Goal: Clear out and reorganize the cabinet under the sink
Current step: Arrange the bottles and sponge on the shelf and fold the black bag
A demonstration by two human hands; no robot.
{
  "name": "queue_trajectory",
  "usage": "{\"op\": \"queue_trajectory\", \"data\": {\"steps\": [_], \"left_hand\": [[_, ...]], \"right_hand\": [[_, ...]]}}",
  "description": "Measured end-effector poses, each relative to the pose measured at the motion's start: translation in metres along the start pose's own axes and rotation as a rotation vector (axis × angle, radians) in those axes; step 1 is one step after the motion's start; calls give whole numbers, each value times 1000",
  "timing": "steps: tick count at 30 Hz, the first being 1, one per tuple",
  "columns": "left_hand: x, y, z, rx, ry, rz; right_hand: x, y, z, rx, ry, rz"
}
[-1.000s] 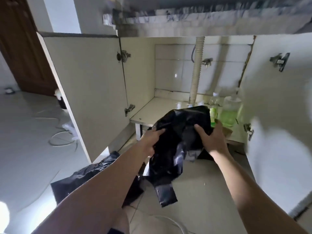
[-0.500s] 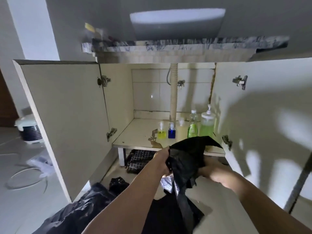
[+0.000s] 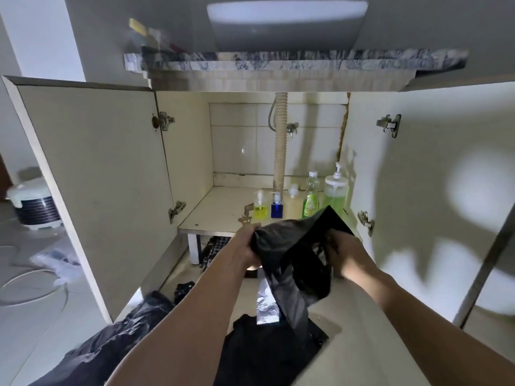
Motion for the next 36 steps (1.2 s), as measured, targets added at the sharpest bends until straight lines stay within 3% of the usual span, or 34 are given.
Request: {"op": "queue_trajectory", "data": {"steps": [4, 6, 10, 13, 19, 24, 29, 32, 36], "left_hand": [[15, -5, -13, -87, 157, 75], [29, -3, -13, -63, 94, 162], [57, 13, 2, 351, -602, 518], [47, 9, 21, 625, -1085, 656], [12, -13, 42, 690, -1603, 619], [7, -17, 39, 778, -1655, 664], [34, -7, 28, 763, -1450, 854], [36, -14, 15, 747, -1475, 732], [31, -30, -9, 652, -1497, 491]], "right_hand": [[8, 0, -21, 123, -83, 61], [5, -1, -31, 182, -27, 24], [-13, -4, -42, 271, 17, -122], [-26, -7, -39, 245, -10, -196], [-34, -9, -33, 128, -19, -185], [-38, -6, -32, 51, -45, -225], [-29, 2, -23, -233, -100, -142], [-16, 10, -15, -370, -22, -116], [3, 12, -9, -380, 102, -101]]}}
Point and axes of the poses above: each hand's wrist, its own y-axis away from the middle knuckle, its own z-axis out of the palm, x = y × z, the point moved 10 cm from there along -y, towards the middle knuckle, and after that the axes turned 15 degrees about -z, right-handed, at the moved point
